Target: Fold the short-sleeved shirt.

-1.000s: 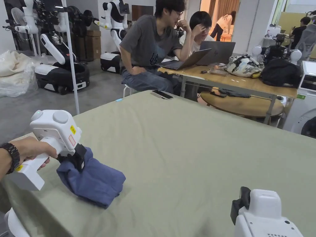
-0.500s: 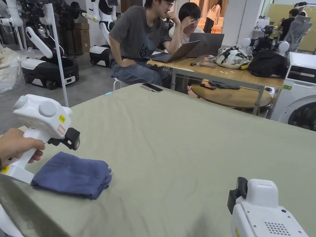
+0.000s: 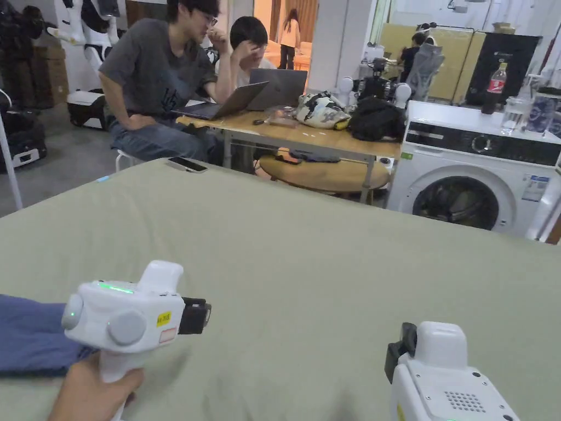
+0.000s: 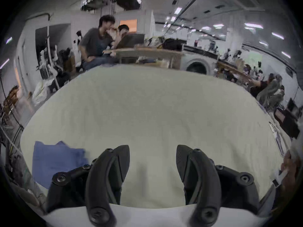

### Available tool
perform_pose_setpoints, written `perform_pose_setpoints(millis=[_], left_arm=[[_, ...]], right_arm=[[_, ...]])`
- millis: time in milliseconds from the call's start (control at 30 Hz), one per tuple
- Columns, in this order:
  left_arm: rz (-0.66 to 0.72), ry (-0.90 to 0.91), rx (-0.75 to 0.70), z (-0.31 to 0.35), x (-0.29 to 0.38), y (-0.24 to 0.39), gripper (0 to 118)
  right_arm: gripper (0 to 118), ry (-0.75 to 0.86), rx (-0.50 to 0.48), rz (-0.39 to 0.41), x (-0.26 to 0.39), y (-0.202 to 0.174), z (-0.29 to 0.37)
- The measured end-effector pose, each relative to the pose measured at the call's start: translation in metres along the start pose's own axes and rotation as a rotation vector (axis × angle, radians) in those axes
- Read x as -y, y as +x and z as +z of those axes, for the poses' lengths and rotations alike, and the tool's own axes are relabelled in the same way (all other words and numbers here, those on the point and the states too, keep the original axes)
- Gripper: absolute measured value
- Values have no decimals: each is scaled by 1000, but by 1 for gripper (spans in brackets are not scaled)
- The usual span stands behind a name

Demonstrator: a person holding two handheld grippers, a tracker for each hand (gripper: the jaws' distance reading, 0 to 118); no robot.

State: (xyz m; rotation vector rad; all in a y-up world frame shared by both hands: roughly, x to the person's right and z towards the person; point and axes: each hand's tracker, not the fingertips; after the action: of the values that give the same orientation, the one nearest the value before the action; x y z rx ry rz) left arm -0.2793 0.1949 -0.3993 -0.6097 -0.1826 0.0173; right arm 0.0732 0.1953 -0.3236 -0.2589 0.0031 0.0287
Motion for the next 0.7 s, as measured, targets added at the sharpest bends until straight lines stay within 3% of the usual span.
perform_pose_setpoints(millis=[333,567,700], left_arm=[[-91,320,23,13,-6,146,56],[-57,386,28,16,-7,186,2],[-68,404,38,16,-3,195,0]], right_arm=[[0,-1,151,-52,-3,87,22],[0,17,214,-71,-6,121,34],[0,35,229,-77,-6,129,37]])
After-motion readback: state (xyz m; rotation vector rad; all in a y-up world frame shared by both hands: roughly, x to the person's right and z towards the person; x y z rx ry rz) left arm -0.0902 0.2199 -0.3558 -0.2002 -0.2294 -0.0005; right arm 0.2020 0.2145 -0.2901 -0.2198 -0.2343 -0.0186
